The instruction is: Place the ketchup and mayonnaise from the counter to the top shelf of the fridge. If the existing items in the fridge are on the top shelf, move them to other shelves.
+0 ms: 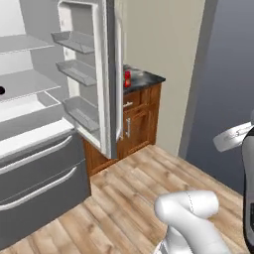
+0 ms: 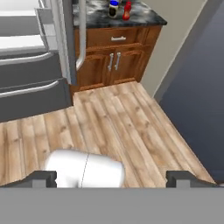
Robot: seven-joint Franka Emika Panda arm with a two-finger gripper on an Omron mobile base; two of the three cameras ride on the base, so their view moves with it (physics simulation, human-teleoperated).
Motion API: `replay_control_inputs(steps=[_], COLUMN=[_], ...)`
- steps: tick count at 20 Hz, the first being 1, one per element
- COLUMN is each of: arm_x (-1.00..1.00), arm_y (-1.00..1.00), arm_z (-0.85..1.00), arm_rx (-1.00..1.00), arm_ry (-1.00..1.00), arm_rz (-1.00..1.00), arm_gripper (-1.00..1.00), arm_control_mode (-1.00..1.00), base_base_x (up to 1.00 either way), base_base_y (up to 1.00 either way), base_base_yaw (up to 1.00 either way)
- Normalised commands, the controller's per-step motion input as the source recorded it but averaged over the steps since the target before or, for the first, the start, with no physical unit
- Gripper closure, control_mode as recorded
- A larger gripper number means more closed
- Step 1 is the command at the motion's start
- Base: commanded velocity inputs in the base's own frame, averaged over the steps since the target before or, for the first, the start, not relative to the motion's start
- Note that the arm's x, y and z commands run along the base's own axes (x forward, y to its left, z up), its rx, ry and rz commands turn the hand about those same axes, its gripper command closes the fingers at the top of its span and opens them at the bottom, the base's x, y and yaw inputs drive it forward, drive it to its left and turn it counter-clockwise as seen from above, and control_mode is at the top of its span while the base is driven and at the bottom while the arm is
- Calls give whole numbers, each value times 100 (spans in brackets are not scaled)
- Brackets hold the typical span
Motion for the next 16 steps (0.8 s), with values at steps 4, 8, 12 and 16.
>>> replay_control_inputs(steps=[4, 8, 12, 16], arm_x=[0, 0, 0, 0], arm_y=[0, 0, 0, 0], arm_z=[0, 0, 0, 0], arm_rx=[0, 0, 0, 0], arm_ry=[0, 0, 0, 0], arm_rz=[0, 0, 0, 0], arm_gripper=[-100, -100, -100, -100], arm_control_mode=[100, 100, 100, 100], base_base_x=[100, 100, 100, 100], base_base_y=[-93, -62, -25, -4], base_base_yaw=[-23, 2, 20, 52])
